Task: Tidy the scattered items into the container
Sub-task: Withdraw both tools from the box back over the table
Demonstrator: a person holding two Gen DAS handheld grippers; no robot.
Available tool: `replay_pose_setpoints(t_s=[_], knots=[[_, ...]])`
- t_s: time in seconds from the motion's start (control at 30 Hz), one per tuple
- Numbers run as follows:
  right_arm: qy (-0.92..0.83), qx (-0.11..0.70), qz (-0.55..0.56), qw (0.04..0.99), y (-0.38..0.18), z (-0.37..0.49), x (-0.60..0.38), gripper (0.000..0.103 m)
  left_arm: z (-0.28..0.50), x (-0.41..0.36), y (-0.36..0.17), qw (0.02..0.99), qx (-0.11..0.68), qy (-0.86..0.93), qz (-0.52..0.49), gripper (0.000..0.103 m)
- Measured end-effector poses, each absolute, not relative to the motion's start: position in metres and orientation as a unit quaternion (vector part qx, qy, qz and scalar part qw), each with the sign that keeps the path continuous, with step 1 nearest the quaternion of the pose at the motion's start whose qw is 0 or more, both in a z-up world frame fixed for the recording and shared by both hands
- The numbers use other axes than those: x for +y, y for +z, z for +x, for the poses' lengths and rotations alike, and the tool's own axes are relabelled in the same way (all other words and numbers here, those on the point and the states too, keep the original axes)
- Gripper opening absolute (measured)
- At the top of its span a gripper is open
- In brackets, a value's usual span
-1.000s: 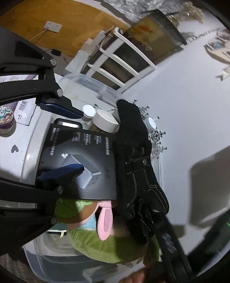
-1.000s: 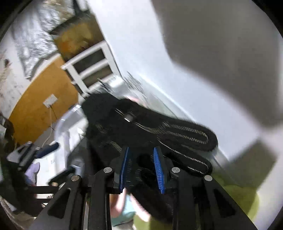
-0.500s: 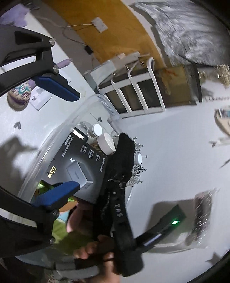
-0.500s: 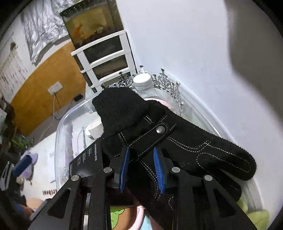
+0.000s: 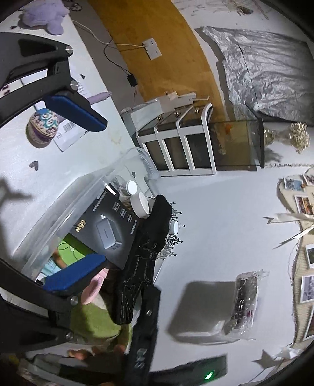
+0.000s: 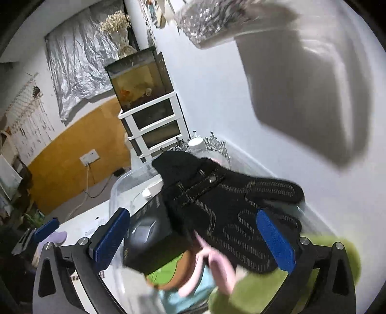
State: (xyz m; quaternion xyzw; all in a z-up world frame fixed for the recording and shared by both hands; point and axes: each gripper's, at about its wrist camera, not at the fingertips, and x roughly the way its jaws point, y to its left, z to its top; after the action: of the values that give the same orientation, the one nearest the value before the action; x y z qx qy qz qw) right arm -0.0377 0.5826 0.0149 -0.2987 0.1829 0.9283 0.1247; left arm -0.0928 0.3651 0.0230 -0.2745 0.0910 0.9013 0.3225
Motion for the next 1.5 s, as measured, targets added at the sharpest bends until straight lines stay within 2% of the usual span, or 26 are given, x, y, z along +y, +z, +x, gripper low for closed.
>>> replay_pose_setpoints(t_s=[0.47, 0.8, 1.0, 1.17, 1.5], knots=[[0.936, 0.206, -0.246, 0.142, 0.004, 0.028, 0.544, 0.103, -0.057, 0.321, 0.004, 0.275, 0.058, 0.915, -0.291, 0.102], [0.945, 0.180, -0.235, 0.141, -0.005, 0.055, 0.494, 0.103, -0.025, 0.284, -0.011, 0.220, 0.023, 0.932, -0.288, 0.102], [0.946, 0.173, -0.243, 0.126, -0.005, 0.065, 0.466, 0.103, -0.003, 0.265, -0.014, 0.229, 0.011, 0.929, -0.291, 0.102], [0.944, 0.163, -0.240, 0.159, 0.000, 0.070, 0.446, 0.103, 0.001, 0.247, -0.011, 0.232, -0.005, 0.925, -0.303, 0.102], [0.942, 0.191, -0.264, 0.082, -0.006, 0.049, 0.405, 0.103, -0.008, 0.196, -0.008, 0.215, -0.018, 0.926, -0.311, 0.102]])
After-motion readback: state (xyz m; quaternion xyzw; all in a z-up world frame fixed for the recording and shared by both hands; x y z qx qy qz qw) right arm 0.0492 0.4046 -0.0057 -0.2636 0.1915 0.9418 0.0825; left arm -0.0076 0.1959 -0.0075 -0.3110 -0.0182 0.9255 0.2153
